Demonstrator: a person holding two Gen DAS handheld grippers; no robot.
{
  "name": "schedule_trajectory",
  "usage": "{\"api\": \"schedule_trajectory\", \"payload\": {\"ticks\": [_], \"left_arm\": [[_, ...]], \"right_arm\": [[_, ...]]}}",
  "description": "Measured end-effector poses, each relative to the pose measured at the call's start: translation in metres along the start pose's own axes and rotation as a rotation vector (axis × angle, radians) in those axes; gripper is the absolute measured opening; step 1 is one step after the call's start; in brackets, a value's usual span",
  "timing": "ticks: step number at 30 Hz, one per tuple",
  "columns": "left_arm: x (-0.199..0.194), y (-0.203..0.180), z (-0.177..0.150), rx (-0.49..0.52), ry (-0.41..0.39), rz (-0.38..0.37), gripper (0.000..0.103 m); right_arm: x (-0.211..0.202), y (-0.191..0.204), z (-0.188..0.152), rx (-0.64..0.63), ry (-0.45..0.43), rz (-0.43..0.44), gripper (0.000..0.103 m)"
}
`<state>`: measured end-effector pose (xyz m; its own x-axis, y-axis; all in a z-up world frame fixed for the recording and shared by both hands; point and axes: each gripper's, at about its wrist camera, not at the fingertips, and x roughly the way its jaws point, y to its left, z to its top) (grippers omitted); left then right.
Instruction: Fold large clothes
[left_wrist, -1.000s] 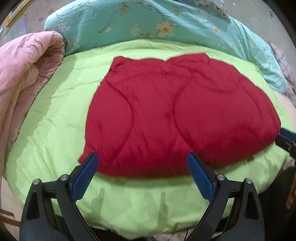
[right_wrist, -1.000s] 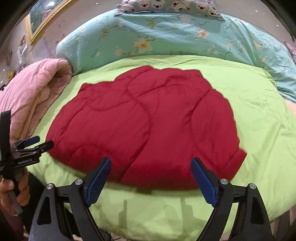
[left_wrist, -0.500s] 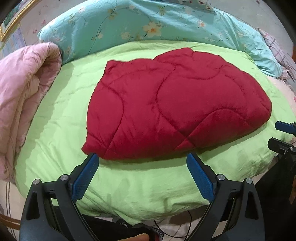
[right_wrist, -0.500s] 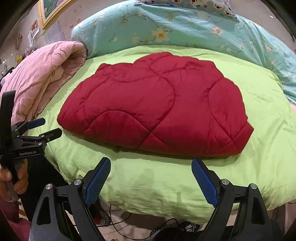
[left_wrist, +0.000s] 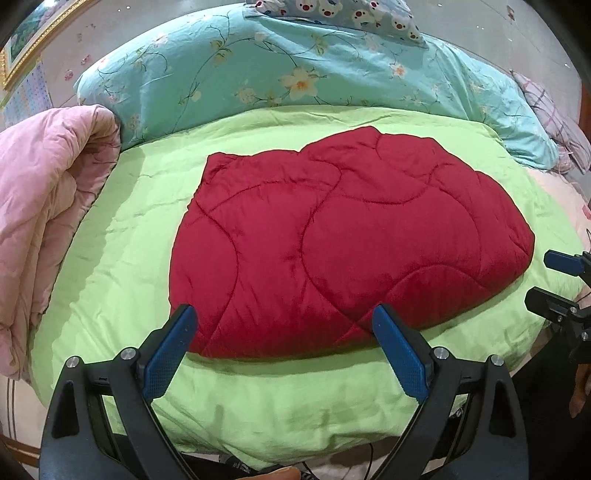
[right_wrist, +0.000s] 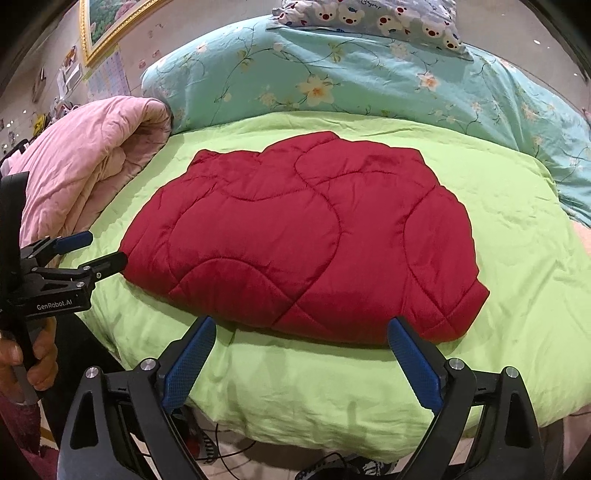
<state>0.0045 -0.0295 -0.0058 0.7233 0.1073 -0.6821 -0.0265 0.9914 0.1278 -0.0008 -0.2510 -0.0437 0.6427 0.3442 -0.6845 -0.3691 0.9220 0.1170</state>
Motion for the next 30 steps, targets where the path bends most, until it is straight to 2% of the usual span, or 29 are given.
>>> {"api": "schedule_trajectory", "payload": {"ticks": [30], "left_arm": [[0.01,-0.002,0.016,0.0,-0.016,0.013,0.097]], "right_arm": [[0.017,-0.009,0.028,-0.006,-0.004,0.001,0.096]]}}
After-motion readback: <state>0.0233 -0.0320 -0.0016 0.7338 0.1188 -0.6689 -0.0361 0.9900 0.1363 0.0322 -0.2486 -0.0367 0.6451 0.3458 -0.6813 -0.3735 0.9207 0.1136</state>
